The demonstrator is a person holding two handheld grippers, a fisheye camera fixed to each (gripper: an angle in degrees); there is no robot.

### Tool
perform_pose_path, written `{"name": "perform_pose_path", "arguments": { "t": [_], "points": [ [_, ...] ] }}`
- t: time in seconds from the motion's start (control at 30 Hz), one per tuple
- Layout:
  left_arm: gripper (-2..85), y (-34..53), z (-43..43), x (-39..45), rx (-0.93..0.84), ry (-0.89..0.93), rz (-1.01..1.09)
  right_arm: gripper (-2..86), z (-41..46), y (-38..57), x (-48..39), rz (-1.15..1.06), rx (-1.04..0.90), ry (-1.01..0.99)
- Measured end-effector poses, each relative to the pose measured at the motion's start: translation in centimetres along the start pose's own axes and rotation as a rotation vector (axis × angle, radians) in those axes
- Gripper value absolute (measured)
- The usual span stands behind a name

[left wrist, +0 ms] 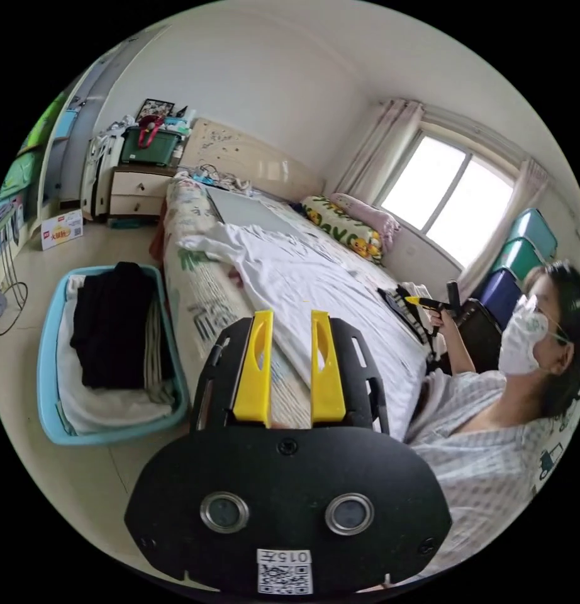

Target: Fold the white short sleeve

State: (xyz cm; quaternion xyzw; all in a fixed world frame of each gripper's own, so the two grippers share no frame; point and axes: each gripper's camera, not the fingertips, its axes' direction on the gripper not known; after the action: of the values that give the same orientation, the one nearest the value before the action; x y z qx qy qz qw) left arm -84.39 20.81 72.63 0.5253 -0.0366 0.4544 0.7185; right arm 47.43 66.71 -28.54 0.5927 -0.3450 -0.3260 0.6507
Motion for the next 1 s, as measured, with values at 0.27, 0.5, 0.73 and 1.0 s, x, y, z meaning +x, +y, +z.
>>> {"name": "perform_pose_path", "arguments": {
  "t": [0.27,0.5,0.73,1.0],
  "points": [
    [12.6,7.8,-1.1,7.1,-0.115,0.050,0.019,13.2,-3.2,12.3,2.4,0.110,-0.073,-0.116],
    [3.5,6.9,-2.1,8.0,-0.124,0.000,0.013,5.6,-3.3,17.3,2.3,0.099,-0.110,-0.114],
    [0.0,6.5,-8.1,10.1,-0.058,-0.042,0.024,-0.1,-7.7,24.4,1.4,0.092,-0.016,-0.002],
    [4.4,5.5,-10.2,8.8,-0.045,-0.002,-0.022,8.1,-6.0,29.1,0.4,0.050,0.029,-0.063]
  ]
}}
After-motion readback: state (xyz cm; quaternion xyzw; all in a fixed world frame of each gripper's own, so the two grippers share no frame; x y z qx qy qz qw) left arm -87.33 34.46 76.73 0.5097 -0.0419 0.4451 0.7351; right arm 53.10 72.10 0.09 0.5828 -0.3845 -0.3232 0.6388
